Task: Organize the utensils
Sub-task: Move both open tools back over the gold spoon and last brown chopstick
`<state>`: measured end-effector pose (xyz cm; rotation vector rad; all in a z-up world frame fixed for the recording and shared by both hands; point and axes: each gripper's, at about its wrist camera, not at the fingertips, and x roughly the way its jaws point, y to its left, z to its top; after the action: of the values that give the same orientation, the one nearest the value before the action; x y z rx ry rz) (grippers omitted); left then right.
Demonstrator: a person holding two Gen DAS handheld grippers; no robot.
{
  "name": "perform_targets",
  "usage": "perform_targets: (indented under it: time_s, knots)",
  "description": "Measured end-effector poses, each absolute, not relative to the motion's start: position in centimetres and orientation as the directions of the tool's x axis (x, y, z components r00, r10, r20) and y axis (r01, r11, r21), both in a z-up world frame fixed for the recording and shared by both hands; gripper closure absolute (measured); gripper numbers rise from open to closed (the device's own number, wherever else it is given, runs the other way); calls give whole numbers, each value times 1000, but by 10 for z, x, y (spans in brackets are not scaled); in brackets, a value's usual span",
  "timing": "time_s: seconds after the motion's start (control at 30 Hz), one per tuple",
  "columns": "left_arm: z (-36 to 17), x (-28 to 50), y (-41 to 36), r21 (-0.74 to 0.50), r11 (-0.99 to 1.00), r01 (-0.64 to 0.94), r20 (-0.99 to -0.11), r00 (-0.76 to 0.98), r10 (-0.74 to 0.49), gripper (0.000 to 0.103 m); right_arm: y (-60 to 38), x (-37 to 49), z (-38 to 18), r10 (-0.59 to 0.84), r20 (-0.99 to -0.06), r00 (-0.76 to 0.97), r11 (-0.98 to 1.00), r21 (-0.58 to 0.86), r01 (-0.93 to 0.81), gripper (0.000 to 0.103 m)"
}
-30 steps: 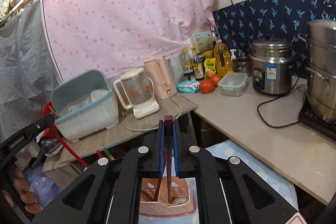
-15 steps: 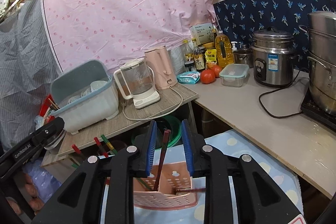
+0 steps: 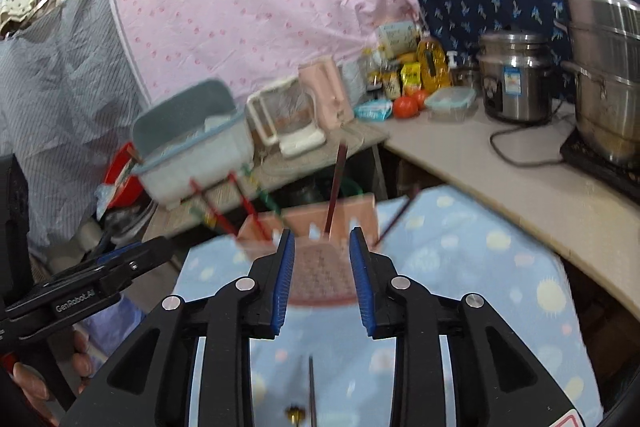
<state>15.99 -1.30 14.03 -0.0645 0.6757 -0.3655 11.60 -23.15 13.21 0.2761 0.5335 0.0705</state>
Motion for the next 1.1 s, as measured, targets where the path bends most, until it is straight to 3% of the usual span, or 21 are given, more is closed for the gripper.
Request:
perform_targets:
  time_s: [0.47,0.73,1.1]
  knots:
    - [6,46,-8,-157,936,315,-782,539,-313,47,-178,-18,-16,159,-755,636,982,186,-25,75]
    - [-29,23,4,-165,953,255,-819,503,-276,47,-162,-26,-45,159,-781,604,985,162,-50,75]
    - [-37,20,2,-148,958,244,-828,500,-255,47,-160,-20,-54,144,-784,604,988,151,-40,78]
